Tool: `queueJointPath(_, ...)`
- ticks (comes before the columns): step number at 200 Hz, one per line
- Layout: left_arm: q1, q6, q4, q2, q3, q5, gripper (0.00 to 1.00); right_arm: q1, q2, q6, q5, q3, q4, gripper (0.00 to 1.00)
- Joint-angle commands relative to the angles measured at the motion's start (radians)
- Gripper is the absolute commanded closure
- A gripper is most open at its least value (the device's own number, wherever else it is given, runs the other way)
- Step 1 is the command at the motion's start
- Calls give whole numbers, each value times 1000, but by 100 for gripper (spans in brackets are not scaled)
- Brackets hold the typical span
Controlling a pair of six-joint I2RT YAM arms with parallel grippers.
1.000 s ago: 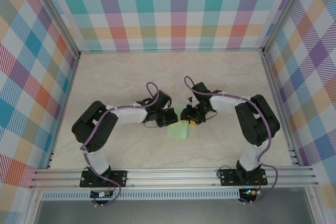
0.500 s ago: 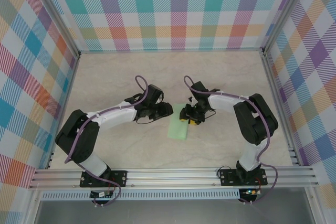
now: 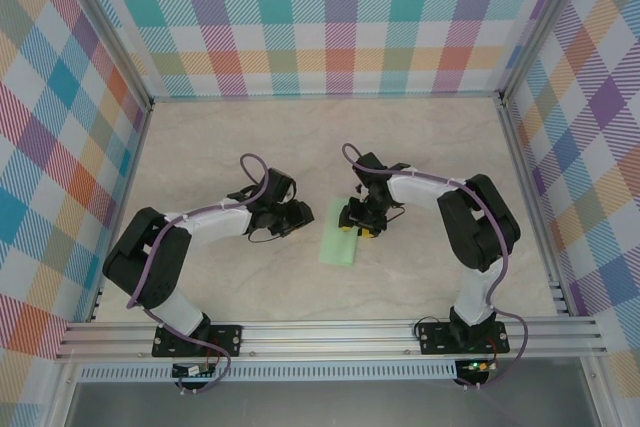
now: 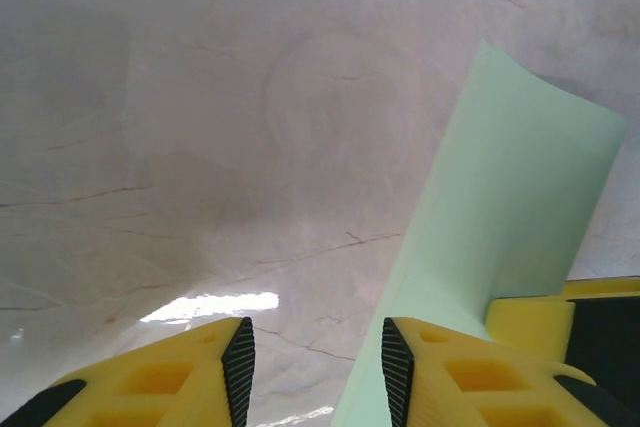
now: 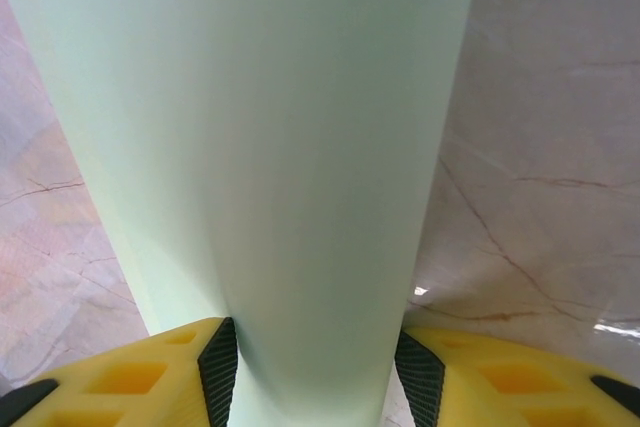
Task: Fold a paper plane with a square sheet of paper (pick it up from the middle)
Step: First fold in half a square sheet of paper at the center of the table.
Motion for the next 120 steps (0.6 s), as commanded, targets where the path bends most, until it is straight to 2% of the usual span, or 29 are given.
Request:
queueJointPath(1,26,-42,52,-26,-34,31,60,24,138,7,122,-56,35,48)
queueJointPath(120,30,-47,139,-15,-44,133,65,47,187,-21,145,-27,14,43)
